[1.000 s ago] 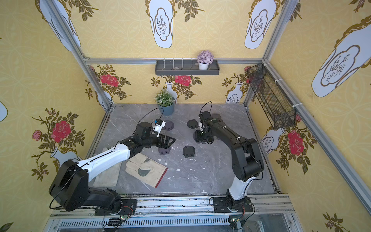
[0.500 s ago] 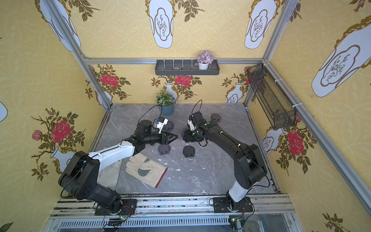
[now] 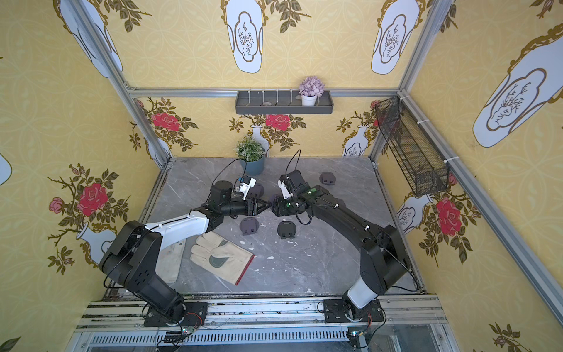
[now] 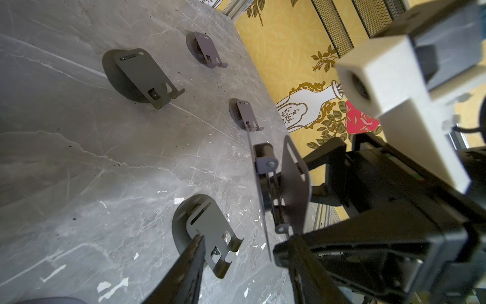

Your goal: Open the phone stand

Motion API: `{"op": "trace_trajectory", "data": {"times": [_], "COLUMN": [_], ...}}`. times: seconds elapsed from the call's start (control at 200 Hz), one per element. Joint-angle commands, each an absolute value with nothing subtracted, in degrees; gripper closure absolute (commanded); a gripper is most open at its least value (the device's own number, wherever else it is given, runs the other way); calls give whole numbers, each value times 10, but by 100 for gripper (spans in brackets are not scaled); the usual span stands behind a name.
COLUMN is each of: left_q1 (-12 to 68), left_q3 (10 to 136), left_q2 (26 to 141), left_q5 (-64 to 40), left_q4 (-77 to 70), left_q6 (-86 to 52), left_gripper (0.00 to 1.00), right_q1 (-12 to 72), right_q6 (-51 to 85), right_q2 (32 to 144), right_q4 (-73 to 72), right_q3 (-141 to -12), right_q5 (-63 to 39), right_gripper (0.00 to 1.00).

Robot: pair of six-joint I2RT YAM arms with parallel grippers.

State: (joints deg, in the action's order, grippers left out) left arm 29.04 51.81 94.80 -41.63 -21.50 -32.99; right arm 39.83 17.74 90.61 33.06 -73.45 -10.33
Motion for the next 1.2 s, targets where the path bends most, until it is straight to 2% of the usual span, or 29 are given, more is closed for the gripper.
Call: {"op": "trace_trajectory", "data": {"times": [0.0, 0.185, 0.275, 0.48, 0.665, 0.785, 1.015, 1.195], "left_q1": [290, 290, 290, 291, 290, 291, 291, 290], "left_q3": [525, 521, 516, 506, 510, 525, 551, 549], "left_q2": [961, 974, 977, 971, 963, 957, 932, 914], "left_q5": [-424, -441, -452, -468, -464, -442, -337, -264], "left_q4": [-240, -271, -289, -308, -263, -185, -36, 12], "left_q6": [-336, -359, -370, -379, -350, -292, -162, -93], "left_gripper": [47, 47, 55, 100, 100, 100, 100, 100], "right_q1": [407, 417, 423, 430, 431, 430, 431, 432], "right_q6": [159, 153, 151, 152, 156, 162, 175, 184], "right_q2": [898, 898, 901, 914, 926, 931, 945, 957], "right_q4": [322, 328, 333, 339, 346, 352, 365, 370], "right_q3": [-744, -760, -769, -786, -798, -800, -794, -791], "right_q5": [-101, -105, -104, -103, -101, -102, -124, -144], "right_gripper": [53, 53, 55, 59, 60, 60, 60, 60]}}
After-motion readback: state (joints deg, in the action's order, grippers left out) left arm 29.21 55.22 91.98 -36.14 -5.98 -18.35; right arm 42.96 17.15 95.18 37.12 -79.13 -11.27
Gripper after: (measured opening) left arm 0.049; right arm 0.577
